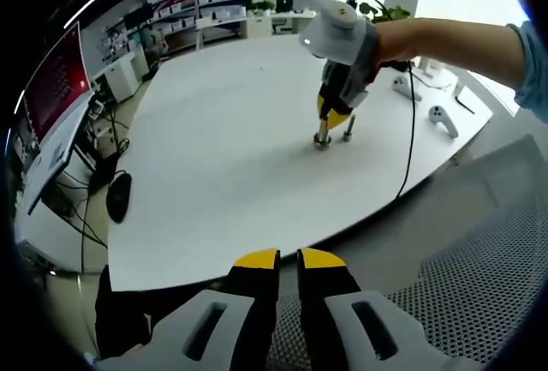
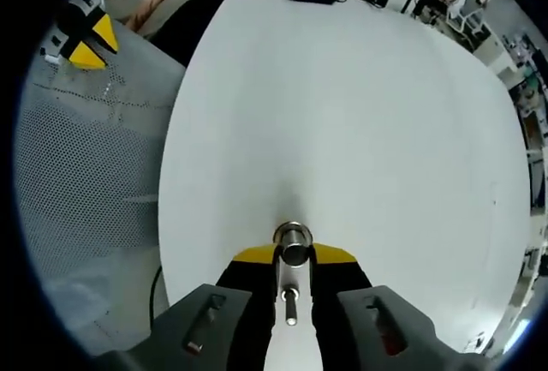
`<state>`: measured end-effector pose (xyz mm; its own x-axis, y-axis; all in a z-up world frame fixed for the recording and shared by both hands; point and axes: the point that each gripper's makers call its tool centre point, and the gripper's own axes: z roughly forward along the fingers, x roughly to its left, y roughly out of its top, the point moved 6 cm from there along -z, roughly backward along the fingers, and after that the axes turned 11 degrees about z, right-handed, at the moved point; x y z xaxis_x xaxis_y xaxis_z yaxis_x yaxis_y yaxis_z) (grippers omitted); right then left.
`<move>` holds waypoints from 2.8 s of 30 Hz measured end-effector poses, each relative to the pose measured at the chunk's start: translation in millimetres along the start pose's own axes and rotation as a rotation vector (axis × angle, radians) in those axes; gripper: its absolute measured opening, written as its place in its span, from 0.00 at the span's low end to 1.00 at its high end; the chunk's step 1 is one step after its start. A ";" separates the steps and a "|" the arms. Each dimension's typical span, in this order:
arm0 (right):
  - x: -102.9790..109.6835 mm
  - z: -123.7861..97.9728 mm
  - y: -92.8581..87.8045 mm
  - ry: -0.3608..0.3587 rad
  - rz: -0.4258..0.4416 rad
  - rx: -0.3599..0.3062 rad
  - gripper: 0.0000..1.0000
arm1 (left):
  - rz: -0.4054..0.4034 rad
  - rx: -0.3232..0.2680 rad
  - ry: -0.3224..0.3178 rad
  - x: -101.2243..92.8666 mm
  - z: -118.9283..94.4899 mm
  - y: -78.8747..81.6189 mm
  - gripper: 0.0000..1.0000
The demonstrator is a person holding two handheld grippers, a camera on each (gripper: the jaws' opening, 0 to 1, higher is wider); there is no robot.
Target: Place the washer onto the threaded stud by aligning its center hole with the stud, sliding it down to the base, and recovering from edge contact or off-axis alignment until the washer reaches the visible bottom stop.
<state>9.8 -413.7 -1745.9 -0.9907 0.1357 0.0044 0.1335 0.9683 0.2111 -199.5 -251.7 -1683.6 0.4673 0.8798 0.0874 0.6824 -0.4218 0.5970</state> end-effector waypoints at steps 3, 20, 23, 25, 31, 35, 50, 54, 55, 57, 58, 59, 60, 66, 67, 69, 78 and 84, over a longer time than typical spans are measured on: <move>-0.4 2.1 -1.1 0.008 0.003 0.002 0.15 | 0.000 0.003 0.000 -0.1 -0.1 -0.3 0.06; 11.7 0.6 -1.4 -0.004 -0.034 0.021 0.14 | 0.005 0.013 0.002 -0.2 0.0 -1.3 0.06; 12.6 0.5 -1.1 -0.008 -0.041 0.023 0.14 | 0.004 0.008 0.003 -0.1 -0.1 -1.0 0.06; 11.7 0.8 -0.9 -0.006 -0.042 0.028 0.15 | 0.003 0.009 0.003 -0.2 -0.3 -1.2 0.06; 10.7 1.5 -0.4 -0.009 -0.031 0.024 0.14 | 0.002 0.009 0.004 -0.1 -0.3 -1.2 0.06; 10.2 1.1 -0.6 -0.005 -0.028 0.018 0.14 | 0.002 0.006 0.005 -0.1 -0.4 -0.7 0.06; 15.3 -72.1 1.8 -0.070 0.136 -0.283 0.34 | 0.002 -0.002 0.004 0.0 -0.8 0.1 0.06; 34.0 -113.5 -10.3 -0.066 0.176 -0.417 0.37 | -0.001 -0.014 0.008 0.8 -1.5 0.9 0.06; 37.8 -126.0 -13.7 -0.080 0.206 -0.484 0.38 | -0.001 -0.018 0.009 0.8 -1.9 1.1 0.06; 46.0 -141.6 -20.7 -0.073 0.260 -0.560 0.39 | 0.001 -0.019 0.009 0.7 -2.0 1.0 0.06; 51.7 -151.2 -26.5 -0.065 0.299 -0.609 0.40 | 0.001 -0.018 0.009 0.6 -2.0 1.0 0.06; 55.4 -157.5 -31.1 -0.066 0.323 -0.641 0.42 | 0.003 -0.016 0.008 0.2 -2.1 0.7 0.06; 61.2 -164.9 -38.8 -0.076 0.354 -0.680 0.43 | 0.004 -0.015 0.008 0.0 -2.2 0.7 0.06; 89.3 -186.4 -78.4 -0.150 0.466 -0.787 0.48 | 0.004 -0.013 0.012 0.0 -3.1 -0.1 0.06; 93.2 -187.9 -83.7 -0.163 0.486 -0.800 0.48 | 0.004 -0.011 0.013 0.2 -3.4 -0.3 0.06; 100.7 -191.0 -96.3 -0.188 0.521 -0.841 0.50 | 0.005 -0.014 0.016 0.2 -4.3 -0.5 0.06; 134.1 -180.8 -132.9 -0.342 0.585 -0.881 0.55 | 0.003 -0.012 0.008 -0.9 -6.2 -3.4 0.06; 143.5 -170.4 -147.2 -0.414 0.632 -0.819 0.56 | 0.000 -0.010 0.007 -1.7 -6.9 -4.5 0.06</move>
<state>-156.2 -572.5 -1609.8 -0.6452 0.7627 0.0453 0.4038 0.2901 0.8676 -207.2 -249.8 -1680.9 0.4632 0.8814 0.0928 0.6767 -0.4193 0.6052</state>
